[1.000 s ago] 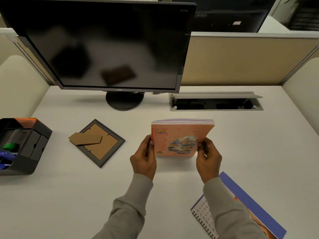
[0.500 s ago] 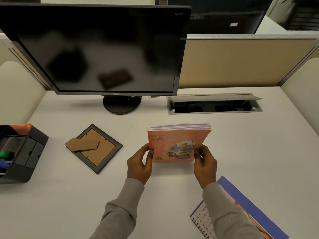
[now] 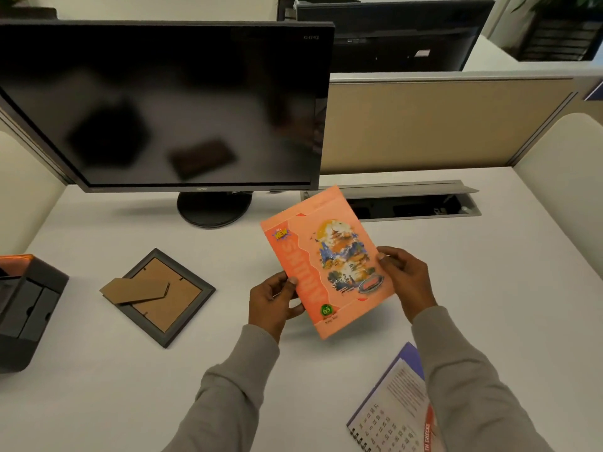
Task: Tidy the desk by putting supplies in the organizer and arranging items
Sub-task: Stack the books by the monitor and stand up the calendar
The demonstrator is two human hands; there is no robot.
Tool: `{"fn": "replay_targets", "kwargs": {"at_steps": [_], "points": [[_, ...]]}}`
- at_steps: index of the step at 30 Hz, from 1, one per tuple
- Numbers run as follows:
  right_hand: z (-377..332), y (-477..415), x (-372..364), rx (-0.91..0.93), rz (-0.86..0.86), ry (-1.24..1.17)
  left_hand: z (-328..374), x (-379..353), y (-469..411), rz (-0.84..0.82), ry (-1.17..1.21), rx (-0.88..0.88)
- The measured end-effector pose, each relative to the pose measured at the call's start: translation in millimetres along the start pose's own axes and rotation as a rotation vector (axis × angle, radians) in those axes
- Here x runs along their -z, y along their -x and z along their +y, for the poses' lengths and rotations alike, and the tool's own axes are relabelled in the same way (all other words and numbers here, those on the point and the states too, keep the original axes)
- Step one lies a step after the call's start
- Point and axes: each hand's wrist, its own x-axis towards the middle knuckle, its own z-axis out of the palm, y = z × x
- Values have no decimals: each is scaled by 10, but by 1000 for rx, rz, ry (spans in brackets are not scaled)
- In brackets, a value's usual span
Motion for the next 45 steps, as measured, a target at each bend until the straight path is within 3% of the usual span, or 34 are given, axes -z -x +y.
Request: {"fn": "replay_targets", "kwargs": {"at_steps": [4,7,15,20,22,27,29,40,45], "points": [[89,140,-3,-290,-9,-475,-112,-219,24,80,212,175],[201,277,-114,-358,-36,-619,-205,-400,54,129,334,266],[279,136,-174,-372,57,-379,-518,-790,110,186,402,331],[310,-162,92,-461,2,-215,-624,-673,-49,217,346,339],[305,-311,230,-487,-32,-140,-615,-563,-158,267,240,279],[301,-679,404,-536,-95,88,-489,-467,-330,188,-609,91],[294,-823,396,-526,-90,198,-471,-497,-375,118,-828,9],[317,-1198,253,-274,82,821,-590,-600,-525,84,-1153,-114],[458,-1216,349,-233,69,902,-609,-594,-561,101,-1147,-160]]}}
